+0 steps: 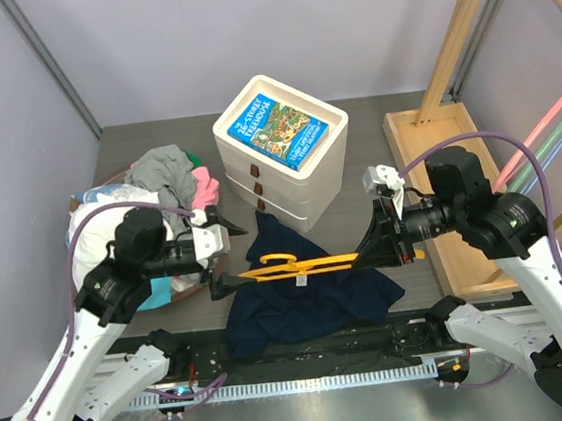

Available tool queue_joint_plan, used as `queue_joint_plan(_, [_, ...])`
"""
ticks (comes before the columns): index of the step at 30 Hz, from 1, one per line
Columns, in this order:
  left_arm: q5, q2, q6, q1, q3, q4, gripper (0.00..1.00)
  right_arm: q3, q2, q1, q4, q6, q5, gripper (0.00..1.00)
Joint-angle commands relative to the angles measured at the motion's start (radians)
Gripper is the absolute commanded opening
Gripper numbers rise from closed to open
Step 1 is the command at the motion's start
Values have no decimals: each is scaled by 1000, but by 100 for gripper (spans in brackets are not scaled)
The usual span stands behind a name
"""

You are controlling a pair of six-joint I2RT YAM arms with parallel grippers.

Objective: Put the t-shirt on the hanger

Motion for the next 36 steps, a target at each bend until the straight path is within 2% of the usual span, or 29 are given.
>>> queue_joint_plan(1, [77, 40, -37, 6, -33, 68, 96, 2, -15, 6, 58, 30, -65, 1])
queue_joint_plan(5, [133, 75, -84, 1, -63, 80, 87, -3, -25, 6, 105, 73, -68, 1])
queue_joint_plan(8, [126, 78, -107, -14, -96, 86, 74, -9, -18, 6, 138, 108, -77, 1])
queue_joint_plan(10, [115, 77, -129, -20, -115, 86, 57, -7, -5, 9, 142, 123, -76, 3])
queue_joint_plan(11, [106, 75, -141, -20, -115, 88, 37, -7, 1, 7, 138, 126, -57, 6])
queue_joint_plan(13, [92, 74, -164, -20, -110, 73, 9, -26, 17, 9, 132, 136, -1, 17])
queue_joint_plan(14, [79, 71, -197, -20, -107, 68, 0, -37, 24, 7, 127, 134, 30, 21])
queue_joint_plan(15, [45, 68, -219, -20, -107, 68, 0, -53, 37, 7, 109, 128, 102, 29])
queue_joint_plan(16, [31, 65, -233, -20, -109, 51, 0, -64, 52, 9, 104, 128, 139, 52])
queue_joint_plan(17, [19, 60, -247, -22, -110, 39, 0, -70, 57, 7, 98, 130, 194, 62])
queue_joint_plan(18, [-9, 48, -253, -22, -118, 30, 0, -72, 61, 7, 77, 130, 284, 89])
queue_joint_plan(20, [-29, 33, -244, -20, -133, -4, 0, -57, 70, 7, 43, 119, 366, 89])
queue_joint_plan(23, [-66, -12, -222, -20, -149, -16, 0, 12, 63, 7, 9, 114, 496, 100])
queue_joint_plan(24, [-75, -21, -201, -20, -153, -16, 0, 64, 66, 7, -31, 63, 480, 100])
queue_joint_plan(25, [-89, -21, -189, -20, -150, -21, 0, 93, 74, 7, -70, -35, 390, 100])
queue_joint_plan(26, [-90, -11, -176, -20, -136, -35, 0, 124, 86, 12, -119, -203, 341, 100])
queue_joint_plan(27, [-90, 0, -144, -20, -126, -41, 0, 178, 128, 17, -197, -255, 320, 100])
queue_joint_plan(29, [-90, 54, -108, -25, -86, -73, 0, 233, 191, 30, -242, -307, 326, 100])
queue_joint_plan(32, [-112, 112, -72, -40, -44, -115, 0, 339, 302, 95, -336, -409, 380, 100])
queue_joint_plan(33, [-118, 121, -70, -50, -41, -116, 0, 370, 322, 165, -339, -438, 413, 100])
queue_joint_plan(36, [-152, 146, -63, -73, -24, -113, 0, 371, 365, 260, -298, -467, 524, 100])
